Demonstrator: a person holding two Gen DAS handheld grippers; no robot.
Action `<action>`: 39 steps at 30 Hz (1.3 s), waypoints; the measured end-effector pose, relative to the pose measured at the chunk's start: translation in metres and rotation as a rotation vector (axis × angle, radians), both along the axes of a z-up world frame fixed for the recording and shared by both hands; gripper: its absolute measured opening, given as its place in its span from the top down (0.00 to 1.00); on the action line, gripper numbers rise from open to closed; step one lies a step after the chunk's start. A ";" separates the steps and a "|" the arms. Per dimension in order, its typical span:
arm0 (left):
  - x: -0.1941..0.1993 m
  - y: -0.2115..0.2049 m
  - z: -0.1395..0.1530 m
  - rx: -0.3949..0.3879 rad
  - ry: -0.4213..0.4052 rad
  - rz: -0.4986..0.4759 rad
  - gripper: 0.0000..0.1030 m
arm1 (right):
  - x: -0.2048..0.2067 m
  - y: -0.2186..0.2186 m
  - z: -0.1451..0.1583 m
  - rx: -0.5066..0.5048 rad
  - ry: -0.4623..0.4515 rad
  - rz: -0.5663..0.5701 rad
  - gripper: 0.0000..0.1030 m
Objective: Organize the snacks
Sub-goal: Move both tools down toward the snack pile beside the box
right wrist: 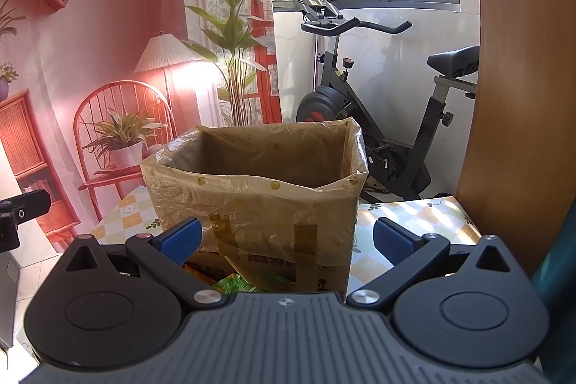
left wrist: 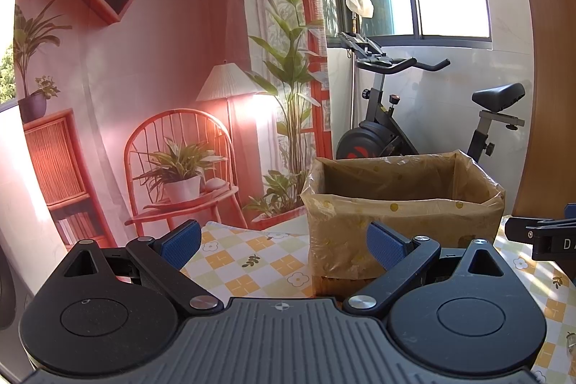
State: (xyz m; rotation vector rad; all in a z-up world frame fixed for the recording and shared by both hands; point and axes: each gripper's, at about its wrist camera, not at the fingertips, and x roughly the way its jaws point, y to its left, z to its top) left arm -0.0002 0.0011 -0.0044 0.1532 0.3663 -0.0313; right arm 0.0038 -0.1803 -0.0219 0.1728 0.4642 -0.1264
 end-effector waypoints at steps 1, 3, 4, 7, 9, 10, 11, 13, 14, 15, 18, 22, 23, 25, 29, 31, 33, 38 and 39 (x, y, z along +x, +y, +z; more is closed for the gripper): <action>0.000 0.000 0.000 0.001 0.000 0.000 0.03 | 0.000 0.000 0.000 0.000 0.000 0.000 0.00; 0.000 0.000 0.000 -0.001 0.001 0.001 0.03 | 0.000 0.000 0.000 0.001 0.000 0.000 0.00; 0.000 0.000 0.000 -0.001 0.002 0.000 0.03 | 0.000 0.000 0.000 0.001 0.000 0.000 0.00; 0.000 0.001 0.000 -0.004 0.003 0.000 0.03 | 0.000 0.000 0.000 0.001 0.000 0.001 0.00; 0.000 0.001 -0.001 -0.004 0.004 0.001 0.03 | 0.000 0.000 -0.002 0.000 0.001 0.003 0.00; 0.000 0.001 -0.001 -0.007 0.005 0.001 0.03 | 0.000 0.000 -0.003 -0.001 0.002 0.004 0.00; 0.000 0.001 -0.001 -0.011 0.007 -0.001 0.03 | 0.000 0.000 -0.003 0.000 0.002 0.003 0.00; 0.001 0.002 -0.001 -0.025 0.011 -0.010 0.03 | 0.000 0.000 -0.004 -0.001 0.003 0.003 0.00; 0.001 0.003 -0.001 -0.033 0.014 -0.014 0.03 | 0.000 0.000 -0.004 0.000 0.003 0.003 0.00; 0.002 0.005 -0.001 -0.048 0.019 -0.021 0.03 | 0.000 0.000 -0.004 0.000 0.003 0.003 0.00; 0.006 0.011 -0.002 -0.110 0.039 -0.032 0.03 | -0.001 0.001 -0.005 0.007 -0.003 0.022 0.00; 0.009 0.018 -0.005 -0.143 0.035 -0.032 0.03 | -0.001 0.003 -0.010 0.021 -0.026 0.035 0.00; 0.009 0.019 -0.007 -0.134 0.026 -0.033 0.03 | 0.000 0.003 -0.009 0.023 -0.035 0.041 0.00; 0.010 0.020 -0.010 -0.112 0.016 -0.019 0.03 | 0.001 0.004 -0.012 0.019 -0.060 0.072 0.00; 0.018 0.026 -0.015 -0.094 0.042 0.032 0.03 | 0.005 0.004 -0.022 0.016 -0.096 0.104 0.00; 0.022 0.030 -0.019 -0.088 0.048 0.046 0.03 | 0.007 0.005 -0.031 -0.009 -0.101 0.112 0.00; 0.025 0.035 -0.024 -0.084 0.060 0.057 0.03 | 0.012 0.009 -0.043 -0.057 -0.067 0.116 0.00; 0.033 0.039 -0.038 -0.119 0.095 0.035 0.03 | 0.017 0.017 -0.077 -0.109 -0.010 0.165 0.00; 0.034 0.040 -0.042 -0.131 0.093 0.028 0.03 | 0.016 0.016 -0.083 -0.089 -0.007 0.168 0.00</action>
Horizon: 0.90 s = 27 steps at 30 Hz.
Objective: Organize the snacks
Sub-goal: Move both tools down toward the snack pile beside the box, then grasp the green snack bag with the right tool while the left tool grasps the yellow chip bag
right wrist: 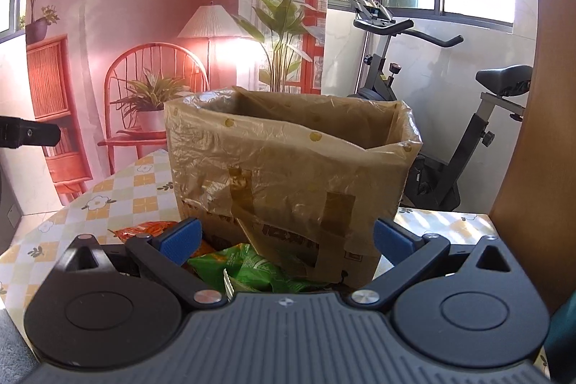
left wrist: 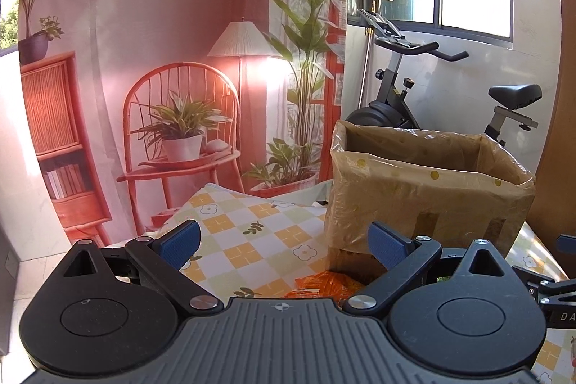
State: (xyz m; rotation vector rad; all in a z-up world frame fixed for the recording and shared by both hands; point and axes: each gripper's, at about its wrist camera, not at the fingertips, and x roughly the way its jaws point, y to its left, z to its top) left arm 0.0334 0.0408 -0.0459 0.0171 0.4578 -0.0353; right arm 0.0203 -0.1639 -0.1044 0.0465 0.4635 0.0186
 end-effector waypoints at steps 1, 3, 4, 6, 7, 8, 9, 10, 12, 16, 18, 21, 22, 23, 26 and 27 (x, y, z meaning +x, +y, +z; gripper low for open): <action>0.000 0.000 -0.002 -0.010 -0.002 -0.008 0.03 | -0.001 -0.001 -0.005 0.022 0.001 0.005 0.00; 0.002 -0.003 -0.008 -0.013 -0.004 -0.027 0.03 | -0.002 -0.001 -0.012 0.033 0.004 0.000 0.00; 0.003 -0.004 -0.009 -0.008 -0.002 -0.031 0.03 | -0.002 -0.001 -0.015 0.026 0.008 -0.012 0.00; 0.006 -0.009 -0.015 0.011 0.000 -0.039 0.03 | -0.001 0.000 -0.019 0.012 0.019 -0.019 0.00; 0.007 -0.010 -0.018 0.016 0.002 -0.044 0.03 | 0.001 -0.001 -0.020 0.012 0.030 -0.018 0.00; 0.008 -0.010 -0.020 0.017 0.005 -0.048 0.03 | 0.002 -0.002 -0.022 0.014 0.040 -0.022 0.00; 0.008 -0.010 -0.024 0.015 0.011 -0.053 0.03 | 0.003 -0.003 -0.024 0.015 0.044 -0.026 0.00; 0.009 -0.011 -0.026 0.012 0.019 -0.056 0.03 | 0.005 -0.004 -0.027 0.015 0.048 -0.029 0.00; 0.011 -0.010 -0.032 -0.001 0.035 -0.063 0.03 | 0.005 -0.007 -0.033 0.020 0.053 -0.006 0.00; 0.015 -0.008 -0.043 -0.016 0.058 -0.058 0.03 | 0.007 -0.005 -0.047 -0.004 0.078 0.004 0.00; 0.018 -0.007 -0.051 -0.017 0.083 -0.062 0.03 | 0.007 0.000 -0.054 -0.033 0.097 0.007 0.00; 0.021 -0.009 -0.061 -0.015 0.118 -0.074 0.03 | 0.011 0.010 -0.070 -0.104 0.143 0.039 0.03; 0.021 -0.010 -0.065 -0.015 0.126 -0.079 0.03 | 0.013 0.012 -0.076 -0.128 0.161 0.039 0.04; 0.021 -0.011 -0.069 -0.017 0.133 -0.087 0.03 | 0.016 0.013 -0.082 -0.143 0.180 0.027 0.06; 0.023 -0.012 -0.081 -0.033 0.165 -0.114 0.03 | 0.019 0.008 -0.094 -0.117 0.207 0.004 0.10; 0.024 -0.014 -0.087 -0.040 0.185 -0.127 0.03 | 0.018 0.007 -0.095 -0.118 0.205 0.004 0.11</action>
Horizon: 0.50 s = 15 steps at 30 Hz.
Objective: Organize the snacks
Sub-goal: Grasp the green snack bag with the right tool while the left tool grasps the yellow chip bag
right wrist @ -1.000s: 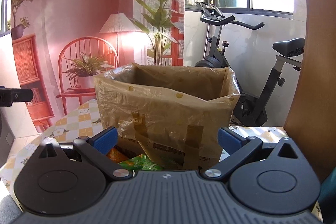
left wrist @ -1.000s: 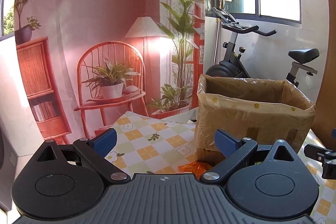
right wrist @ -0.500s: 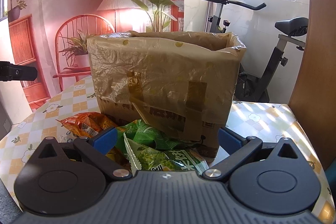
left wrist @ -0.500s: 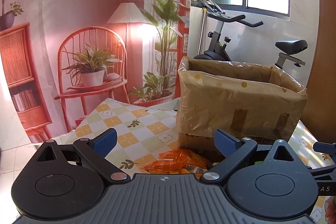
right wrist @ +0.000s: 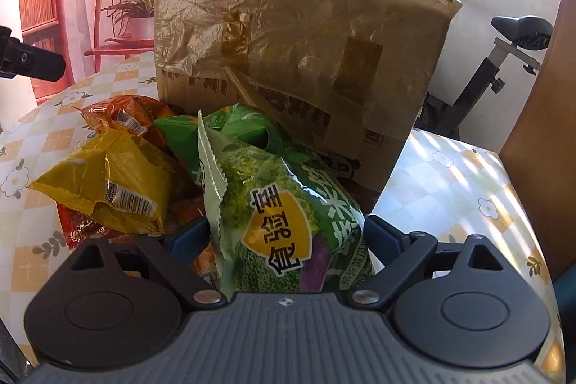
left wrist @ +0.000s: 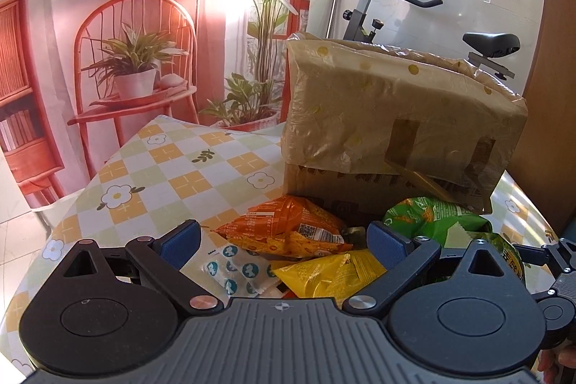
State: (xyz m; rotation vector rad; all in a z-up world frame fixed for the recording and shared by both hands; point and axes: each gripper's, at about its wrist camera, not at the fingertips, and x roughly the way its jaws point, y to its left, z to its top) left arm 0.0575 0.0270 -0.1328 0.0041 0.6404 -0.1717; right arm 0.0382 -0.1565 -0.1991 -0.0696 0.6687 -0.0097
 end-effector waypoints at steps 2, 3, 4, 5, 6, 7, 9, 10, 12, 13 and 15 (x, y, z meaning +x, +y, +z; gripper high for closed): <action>0.003 -0.002 -0.011 -0.016 0.035 -0.022 0.03 | -0.002 -0.001 -0.001 -0.005 -0.005 0.014 0.14; 0.006 -0.004 -0.016 -0.027 0.054 -0.029 0.03 | -0.003 -0.003 -0.001 -0.001 -0.001 0.025 0.16; 0.008 -0.005 -0.019 -0.036 0.069 -0.030 0.03 | -0.003 -0.005 0.000 0.005 0.003 0.027 0.16; 0.012 -0.006 -0.026 -0.053 0.090 -0.027 0.03 | -0.003 -0.007 0.001 0.011 0.006 0.023 0.16; 0.015 -0.007 -0.031 -0.072 0.111 -0.023 0.03 | -0.003 -0.007 0.001 0.011 0.011 0.019 0.15; 0.018 -0.007 -0.034 -0.087 0.128 -0.022 0.03 | -0.003 -0.007 0.002 0.007 0.015 0.016 0.14; 0.022 -0.009 -0.041 -0.107 0.148 -0.018 0.04 | -0.003 -0.005 0.001 -0.012 0.020 0.020 0.11; 0.024 -0.010 -0.042 -0.105 0.148 -0.017 0.04 | -0.003 -0.004 0.001 -0.018 0.021 0.024 0.11; 0.023 -0.015 -0.043 -0.086 0.143 -0.017 0.04 | -0.004 -0.003 -0.001 -0.019 0.020 0.027 0.11; 0.023 -0.017 -0.044 -0.080 0.141 -0.017 0.04 | -0.003 -0.002 -0.002 -0.026 0.028 0.025 0.11; 0.023 -0.019 -0.045 -0.078 0.147 -0.019 0.04 | -0.002 -0.003 -0.004 -0.038 0.034 0.014 0.11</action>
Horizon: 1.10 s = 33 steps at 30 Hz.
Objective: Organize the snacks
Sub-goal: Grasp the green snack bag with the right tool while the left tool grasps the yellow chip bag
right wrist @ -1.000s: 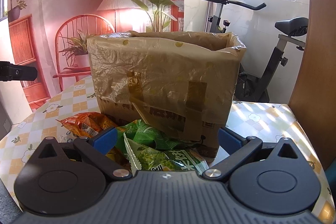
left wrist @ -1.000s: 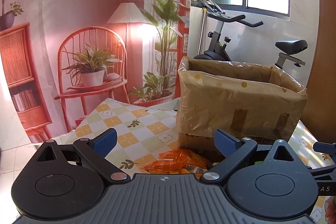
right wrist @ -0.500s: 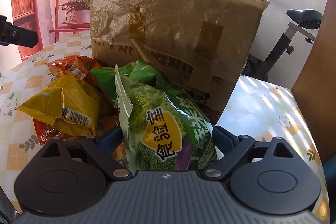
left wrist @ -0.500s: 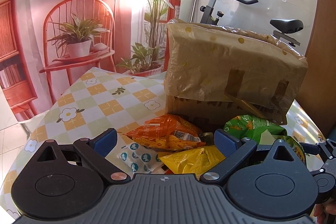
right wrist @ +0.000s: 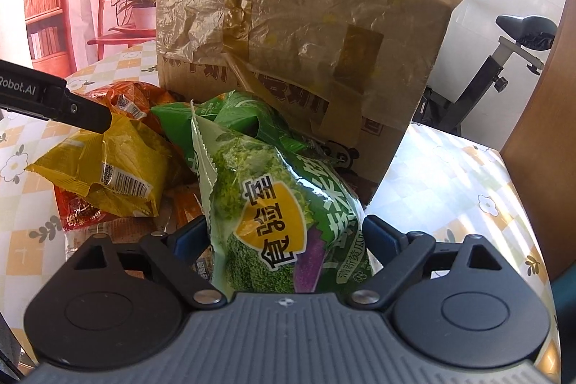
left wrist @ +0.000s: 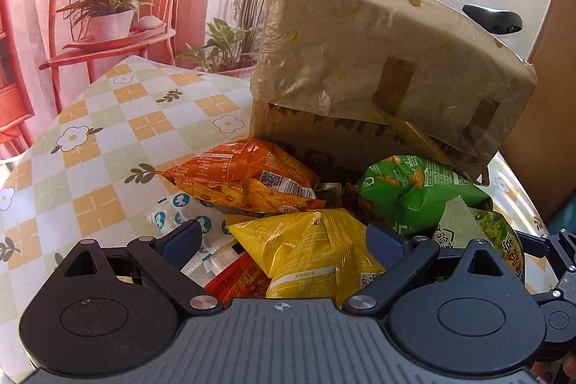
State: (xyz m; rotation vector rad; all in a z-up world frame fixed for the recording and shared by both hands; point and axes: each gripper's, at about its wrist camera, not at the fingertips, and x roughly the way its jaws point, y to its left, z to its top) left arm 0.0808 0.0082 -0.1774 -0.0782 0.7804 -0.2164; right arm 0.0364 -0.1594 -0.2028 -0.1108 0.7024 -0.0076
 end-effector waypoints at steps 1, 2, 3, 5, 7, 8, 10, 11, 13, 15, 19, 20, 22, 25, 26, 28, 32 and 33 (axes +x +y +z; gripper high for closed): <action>0.000 -0.001 -0.001 -0.001 0.004 -0.001 0.04 | 0.000 -0.001 0.000 -0.003 -0.003 -0.010 0.10; 0.000 -0.001 -0.002 -0.002 0.007 -0.002 0.04 | 0.000 -0.001 -0.001 -0.008 -0.004 -0.019 0.09; 0.000 -0.001 -0.002 -0.005 0.010 -0.001 0.04 | -0.001 -0.002 -0.002 -0.011 -0.007 -0.023 0.08; 0.001 -0.001 -0.005 -0.011 0.019 0.001 0.04 | -0.002 -0.004 -0.005 -0.005 -0.006 -0.023 0.07; 0.003 -0.001 -0.008 -0.022 0.025 0.003 0.04 | -0.003 -0.007 -0.008 0.012 -0.008 -0.022 0.08; 0.005 -0.001 -0.009 -0.029 0.026 0.000 0.04 | -0.004 -0.007 -0.008 0.017 -0.015 -0.020 0.08; 0.011 -0.002 -0.011 -0.041 0.038 0.006 0.04 | -0.004 -0.008 -0.008 0.023 -0.020 -0.019 0.09; 0.014 -0.002 -0.012 -0.054 0.048 0.011 0.04 | -0.005 -0.009 -0.008 0.026 -0.023 -0.016 0.10; 0.019 -0.002 -0.017 -0.086 0.069 0.010 0.04 | -0.005 -0.011 -0.008 0.030 -0.026 -0.015 0.11; 0.022 -0.002 -0.023 -0.124 0.091 0.012 0.03 | -0.006 -0.012 -0.008 0.038 -0.029 -0.015 0.13; 0.025 0.006 -0.037 -0.208 0.131 0.032 0.00 | -0.007 -0.012 -0.008 0.039 -0.030 -0.011 0.13; 0.026 0.008 -0.041 -0.233 0.144 0.037 0.00 | -0.007 -0.012 -0.008 0.040 -0.029 -0.010 0.13; 0.028 0.011 -0.045 -0.267 0.157 0.040 0.00 | -0.006 -0.012 -0.008 0.045 -0.028 -0.010 0.13; 0.030 0.007 -0.051 -0.279 0.184 0.029 0.00 | -0.006 -0.013 -0.008 0.049 -0.028 -0.013 0.13; 0.030 0.005 -0.053 -0.281 0.192 0.023 0.01 | -0.007 -0.014 -0.008 0.050 -0.029 -0.013 0.13; 0.029 0.004 -0.052 -0.299 0.187 0.006 0.12 | -0.007 -0.014 -0.007 0.052 -0.028 -0.015 0.14; 0.018 0.002 -0.043 -0.242 0.140 -0.002 0.21 | -0.010 -0.014 -0.004 0.051 -0.032 -0.018 0.19; 0.014 0.002 -0.040 -0.224 0.128 0.004 0.23 | -0.010 -0.015 -0.003 0.050 -0.033 -0.019 0.20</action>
